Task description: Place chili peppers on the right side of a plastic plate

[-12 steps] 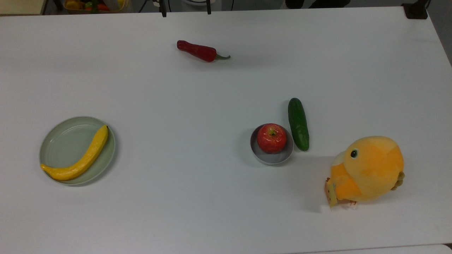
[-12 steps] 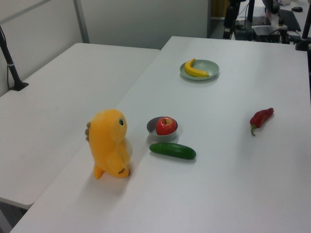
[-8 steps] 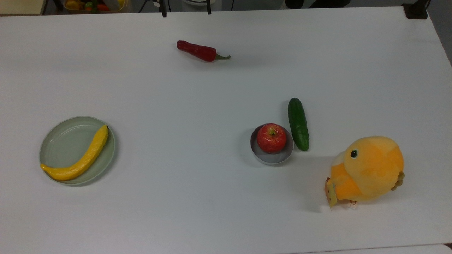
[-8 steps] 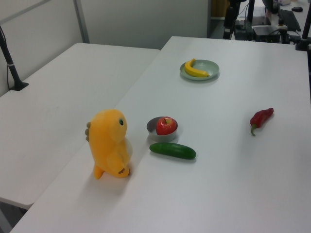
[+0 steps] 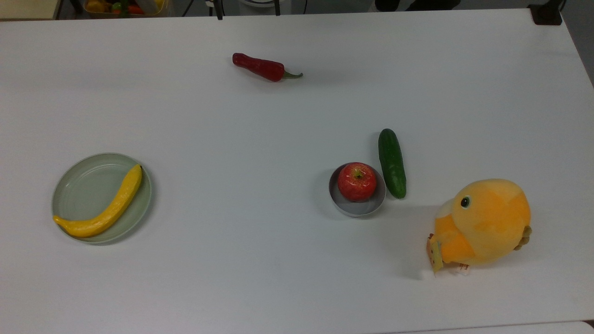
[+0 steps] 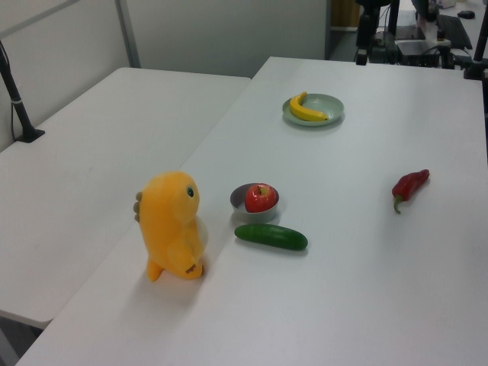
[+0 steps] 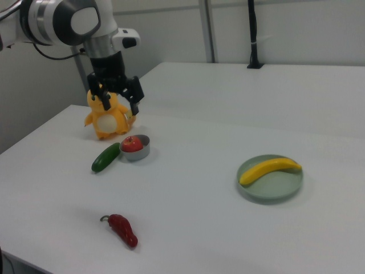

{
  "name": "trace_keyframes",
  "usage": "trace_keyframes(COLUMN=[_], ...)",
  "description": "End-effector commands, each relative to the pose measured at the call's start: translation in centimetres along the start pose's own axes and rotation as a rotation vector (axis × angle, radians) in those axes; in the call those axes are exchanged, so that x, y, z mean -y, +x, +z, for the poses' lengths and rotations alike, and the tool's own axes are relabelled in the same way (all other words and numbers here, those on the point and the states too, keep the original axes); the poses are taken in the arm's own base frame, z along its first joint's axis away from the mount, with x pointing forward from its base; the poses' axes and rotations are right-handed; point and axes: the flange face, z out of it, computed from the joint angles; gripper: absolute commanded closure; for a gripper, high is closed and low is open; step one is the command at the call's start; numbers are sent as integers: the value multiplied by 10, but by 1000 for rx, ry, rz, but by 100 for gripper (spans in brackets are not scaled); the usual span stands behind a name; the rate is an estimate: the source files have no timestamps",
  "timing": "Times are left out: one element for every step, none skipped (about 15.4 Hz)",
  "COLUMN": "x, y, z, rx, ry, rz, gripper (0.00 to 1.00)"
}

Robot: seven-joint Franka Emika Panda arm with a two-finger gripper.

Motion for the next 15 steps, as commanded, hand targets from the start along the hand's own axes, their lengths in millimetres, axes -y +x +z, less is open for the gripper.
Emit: trace_keyframes(x=[30,40,47,56,63,68,71,69,67,65,61,56,50,45,39], y=[-39,-48,-57,-64,-68,-72,-74,-75,-77,-78,-80,-83,-87,-89,-90], z=[15,24,38,54,70,84,96,107,117,126,137,149,160,166,170], rx=[153,178,207,237,265,289,300,303,310,314,318,332,356,372,383], ry=[24,24,24,24,22,22,22,25,25,24,12,-11,-37,-52,-47], rz=[-79,-98,-115,-140,-164,-183,-211,-240,-274,-299,-323,-367,-439,-522,-603], gripper=[0,0,0,0,0,0,0,0,0,0,0,0,0,0,0])
